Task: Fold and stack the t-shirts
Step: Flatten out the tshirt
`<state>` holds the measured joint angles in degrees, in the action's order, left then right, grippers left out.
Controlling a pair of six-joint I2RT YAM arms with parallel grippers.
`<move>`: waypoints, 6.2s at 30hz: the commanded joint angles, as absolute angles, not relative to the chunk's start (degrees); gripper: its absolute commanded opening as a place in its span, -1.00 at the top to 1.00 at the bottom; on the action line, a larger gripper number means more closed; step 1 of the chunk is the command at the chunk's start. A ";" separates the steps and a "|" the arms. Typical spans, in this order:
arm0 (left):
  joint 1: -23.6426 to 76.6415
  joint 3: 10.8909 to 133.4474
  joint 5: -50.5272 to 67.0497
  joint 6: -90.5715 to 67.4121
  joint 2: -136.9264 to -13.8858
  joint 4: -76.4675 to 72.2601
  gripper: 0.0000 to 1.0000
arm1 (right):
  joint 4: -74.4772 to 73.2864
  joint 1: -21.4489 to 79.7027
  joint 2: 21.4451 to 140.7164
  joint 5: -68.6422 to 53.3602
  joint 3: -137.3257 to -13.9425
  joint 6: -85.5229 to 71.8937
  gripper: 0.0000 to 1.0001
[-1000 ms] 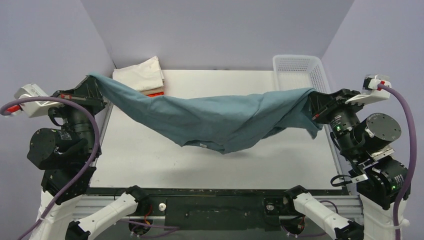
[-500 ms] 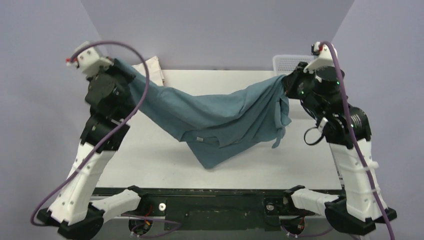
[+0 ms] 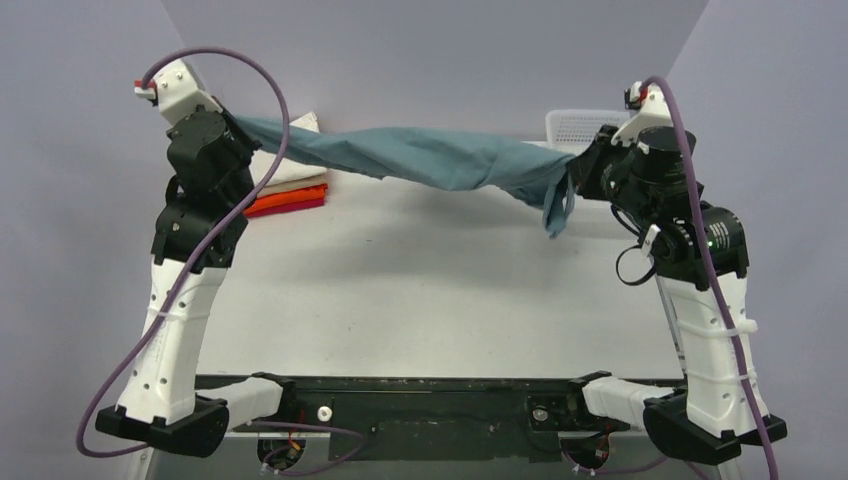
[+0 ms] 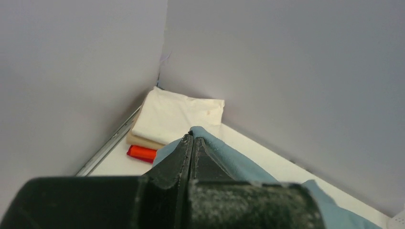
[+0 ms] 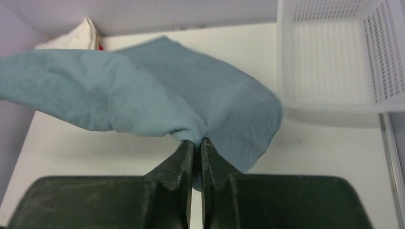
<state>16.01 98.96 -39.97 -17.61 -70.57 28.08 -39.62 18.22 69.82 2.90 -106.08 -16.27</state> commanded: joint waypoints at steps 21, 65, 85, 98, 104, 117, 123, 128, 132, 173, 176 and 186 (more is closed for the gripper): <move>7.33 78.10 -23.89 -36.94 -83.41 39.68 -0.69 | -38.49 16.78 79.95 8.18 -73.48 -19.96 -0.74; 1.32 63.65 -14.33 -37.79 -93.17 19.02 -0.82 | -14.69 36.27 83.66 6.54 -60.87 -33.57 -0.78; -2.40 76.18 -13.22 -35.75 -115.09 25.71 -0.22 | -15.41 25.38 118.33 1.20 -94.48 -31.65 -0.74; -3.08 73.73 -8.79 -33.98 -113.81 21.76 1.00 | -24.47 29.28 131.27 6.17 -106.90 -29.15 -0.61; -3.00 69.45 -10.00 -33.77 -108.00 18.98 1.00 | -25.83 32.40 131.23 11.01 -104.62 -28.86 -0.52; -1.88 63.79 -11.71 -32.18 -99.84 14.82 1.00 | -26.78 34.74 130.46 16.48 -102.65 -31.05 0.74; 3.41 61.74 -17.49 -30.35 -94.21 12.18 1.00 | -24.97 34.61 123.70 20.07 -102.49 -28.10 1.00; 7.01 60.98 -20.85 -29.45 -86.35 12.15 1.00 | -20.43 33.50 111.80 22.85 -94.93 -25.59 1.00; 9.13 60.22 -23.21 -29.60 -78.69 12.51 1.00 | -16.97 31.14 100.03 22.94 -87.27 -24.92 1.00; 8.62 113.19 -14.61 -25.02 -53.85 23.32 1.00 | -27.63 34.23 64.30 7.17 -128.52 -17.72 1.00; 8.54 111.61 -14.96 -25.71 -59.92 21.80 1.00 | -27.99 34.21 65.45 16.91 -123.47 -14.86 1.00; 13.74 94.24 -18.96 -17.02 -87.35 2.55 1.00 | -20.68 17.12 78.43 24.58 -94.49 -18.92 1.00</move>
